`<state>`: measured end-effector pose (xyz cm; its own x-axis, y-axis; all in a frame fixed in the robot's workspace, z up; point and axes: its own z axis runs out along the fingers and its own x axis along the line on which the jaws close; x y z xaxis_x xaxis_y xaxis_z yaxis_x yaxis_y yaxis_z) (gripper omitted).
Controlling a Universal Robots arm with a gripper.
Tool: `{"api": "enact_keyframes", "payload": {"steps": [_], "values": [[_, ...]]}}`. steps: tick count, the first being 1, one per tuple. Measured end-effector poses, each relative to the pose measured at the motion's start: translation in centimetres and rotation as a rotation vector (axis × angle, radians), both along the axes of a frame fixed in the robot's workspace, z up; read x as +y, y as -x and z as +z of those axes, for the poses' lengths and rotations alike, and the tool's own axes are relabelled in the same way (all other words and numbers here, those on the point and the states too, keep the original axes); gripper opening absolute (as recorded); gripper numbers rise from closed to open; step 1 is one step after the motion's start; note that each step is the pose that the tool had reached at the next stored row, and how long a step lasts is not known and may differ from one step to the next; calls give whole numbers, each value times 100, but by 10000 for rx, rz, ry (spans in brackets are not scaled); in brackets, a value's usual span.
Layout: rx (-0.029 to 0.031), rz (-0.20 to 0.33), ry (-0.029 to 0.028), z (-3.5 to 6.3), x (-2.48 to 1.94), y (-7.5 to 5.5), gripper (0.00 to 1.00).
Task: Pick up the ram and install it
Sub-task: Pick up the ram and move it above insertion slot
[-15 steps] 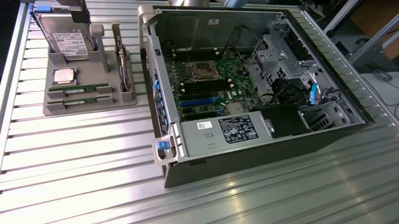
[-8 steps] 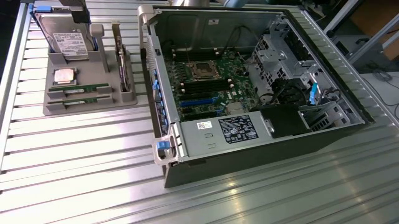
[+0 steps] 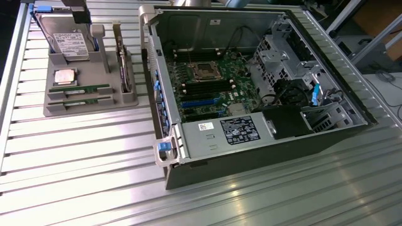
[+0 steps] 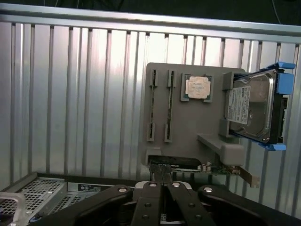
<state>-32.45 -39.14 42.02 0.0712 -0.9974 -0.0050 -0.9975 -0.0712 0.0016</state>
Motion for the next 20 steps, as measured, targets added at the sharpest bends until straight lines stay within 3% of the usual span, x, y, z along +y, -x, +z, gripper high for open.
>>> {"api": "enact_keyframes", "payload": {"steps": [3, 4, 5, 14, 20], "values": [[0, 0, -2, 0, 0, 0, 30], [0, 0, -2, 0, 0, 0, 30], [0, 0, -2, 0, 0, 0, 36], [0, 0, -5, -19, 0, 0, 36], [0, 0, -5, -92, -1, 10, 36]]}}
